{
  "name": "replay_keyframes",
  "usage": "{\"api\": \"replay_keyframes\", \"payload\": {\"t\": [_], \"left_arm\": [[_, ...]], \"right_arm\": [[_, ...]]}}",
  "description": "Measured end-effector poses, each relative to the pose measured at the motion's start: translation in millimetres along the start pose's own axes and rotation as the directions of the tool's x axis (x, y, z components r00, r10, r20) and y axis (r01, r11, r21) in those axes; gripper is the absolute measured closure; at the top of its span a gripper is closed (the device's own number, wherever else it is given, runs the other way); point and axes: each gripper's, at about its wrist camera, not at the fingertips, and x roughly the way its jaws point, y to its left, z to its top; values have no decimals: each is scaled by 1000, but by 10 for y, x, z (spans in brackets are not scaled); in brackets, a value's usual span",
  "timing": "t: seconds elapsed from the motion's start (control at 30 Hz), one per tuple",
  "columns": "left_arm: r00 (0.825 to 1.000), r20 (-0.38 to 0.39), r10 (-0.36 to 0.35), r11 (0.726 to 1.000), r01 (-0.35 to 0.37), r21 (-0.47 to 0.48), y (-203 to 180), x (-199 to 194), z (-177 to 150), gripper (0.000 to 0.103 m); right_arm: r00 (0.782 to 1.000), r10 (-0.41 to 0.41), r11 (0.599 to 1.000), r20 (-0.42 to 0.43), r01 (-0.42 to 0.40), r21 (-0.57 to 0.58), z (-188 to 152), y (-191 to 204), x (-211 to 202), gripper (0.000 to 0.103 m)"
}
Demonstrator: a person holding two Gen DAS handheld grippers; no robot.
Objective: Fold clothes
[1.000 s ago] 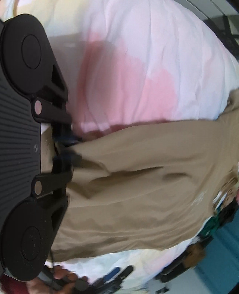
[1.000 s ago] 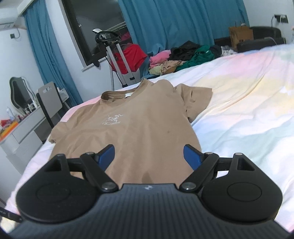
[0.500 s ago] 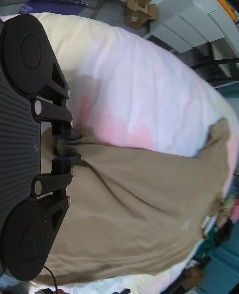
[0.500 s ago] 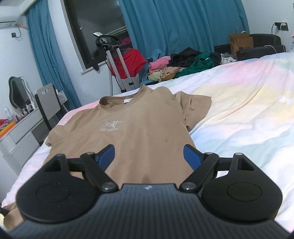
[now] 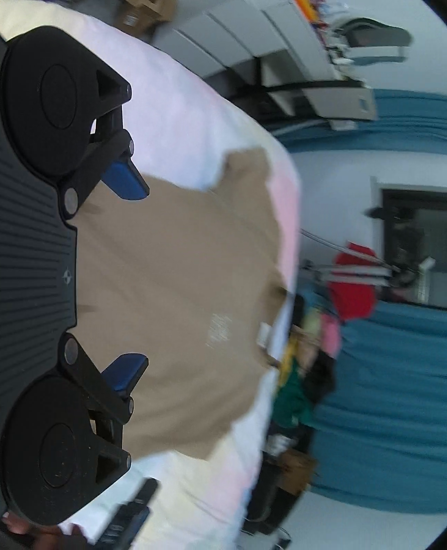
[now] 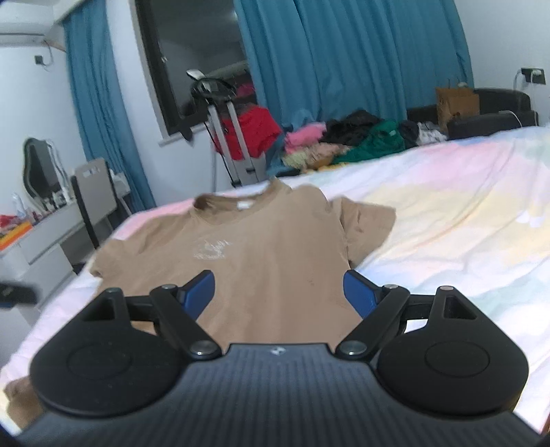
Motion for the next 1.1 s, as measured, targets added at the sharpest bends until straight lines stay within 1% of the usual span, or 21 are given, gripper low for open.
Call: {"api": "replay_keyframes", "payload": {"t": [0.17, 0.27, 0.33, 0.43, 0.5, 0.57, 0.63, 0.73, 0.77, 0.83, 0.87, 0.93, 1.03, 1.07, 1.1], "left_arm": [[997, 76, -16, 999, 13, 42, -410, 212, 12, 1], [995, 90, -46, 996, 40, 75, -536, 316, -96, 1], [993, 102, -53, 995, 43, 92, -578, 310, -157, 1], [991, 128, -48, 994, 35, 102, -530, 382, -249, 0], [989, 143, -43, 994, 28, 103, -484, 439, -306, 0], [989, 135, -59, 996, 49, 80, -447, 585, -328, 0], [989, 118, -84, 996, 79, 48, -415, 766, -336, 0], [988, 95, -122, 992, 123, -2, -366, 1037, -348, 0], [987, 87, -135, 990, 137, -19, -350, 1127, -352, 0], [984, 73, -161, 985, 165, -53, -317, 1308, -360, 0], [982, 66, -175, 981, 179, -71, -301, 1398, -365, 0], [978, 53, -201, 973, 206, -105, -268, 1579, -373, 0], [970, 40, -240, 958, 243, -149, -226, 1840, -388, 0], [967, 44, -250, 956, 254, -149, -225, 1906, -397, 0], [962, 47, -268, 950, 272, -153, -220, 1974, -412, 0]], "right_arm": [[999, -20, 1000, 50, 21, -17, 46, 6, -94, 19], [999, -4, 1000, 41, 4, 2, 38, -18, -56, 19], [999, -5, 1000, 32, 5, 14, 31, -55, -1, 19], [999, -29, 998, 27, 28, 56, 55, -199, 109, 19], [999, -41, 990, 8, 40, 136, 118, -402, 275, 19], [998, -53, 964, -31, 59, 259, 242, -701, 573, 19], [997, -76, 935, -32, 82, 345, 350, -1004, 859, 19], [995, -95, 890, -12, 91, 446, 423, -1471, 1289, 19], [995, -98, 876, -25, 98, 472, 419, -1608, 1446, 21], [990, -121, 862, -70, 139, 487, 404, -1821, 1757, 27], [986, -144, 866, -81, 166, 471, 391, -1872, 1887, 29], [982, -171, 876, -78, 188, 443, 360, -1910, 2095, 29], [987, -143, 912, -69, 159, 378, 318, -1848, 2378, 32], [987, -139, 924, -79, 158, 348, 313, -1799, 2448, 40], [987, -132, 935, -89, 154, 319, 311, -1746, 2512, 54]]}}
